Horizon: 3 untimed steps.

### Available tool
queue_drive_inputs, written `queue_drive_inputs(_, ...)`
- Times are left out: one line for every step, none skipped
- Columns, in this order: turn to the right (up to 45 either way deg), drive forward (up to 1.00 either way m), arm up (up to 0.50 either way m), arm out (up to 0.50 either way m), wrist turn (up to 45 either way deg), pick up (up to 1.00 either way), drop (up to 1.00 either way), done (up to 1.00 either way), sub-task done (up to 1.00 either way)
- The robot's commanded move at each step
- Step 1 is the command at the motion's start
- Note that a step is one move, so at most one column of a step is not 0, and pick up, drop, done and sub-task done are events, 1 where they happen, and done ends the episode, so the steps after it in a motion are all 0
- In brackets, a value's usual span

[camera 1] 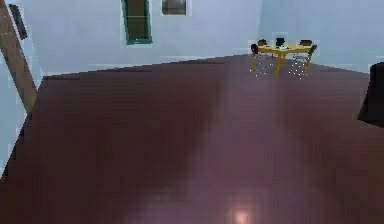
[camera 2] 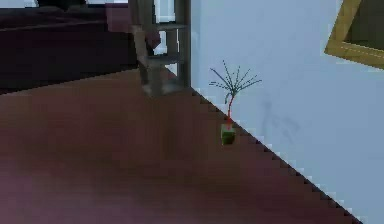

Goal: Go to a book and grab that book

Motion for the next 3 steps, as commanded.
queue_drive_inputs(30.0, 0.0, 0.0, 0.0, 0.0, 0.0, 0.0, 0.0, 0.0)
queue_drive_inputs(0.0, 1.0, 0.0, 0.0, 0.0, 0.0, 0.0, 0.0, 0.0)
queue_drive_inputs(3.0, 0.0, 0.0, 0.0, 0.0, 0.0, 0.0, 0.0, 0.0)
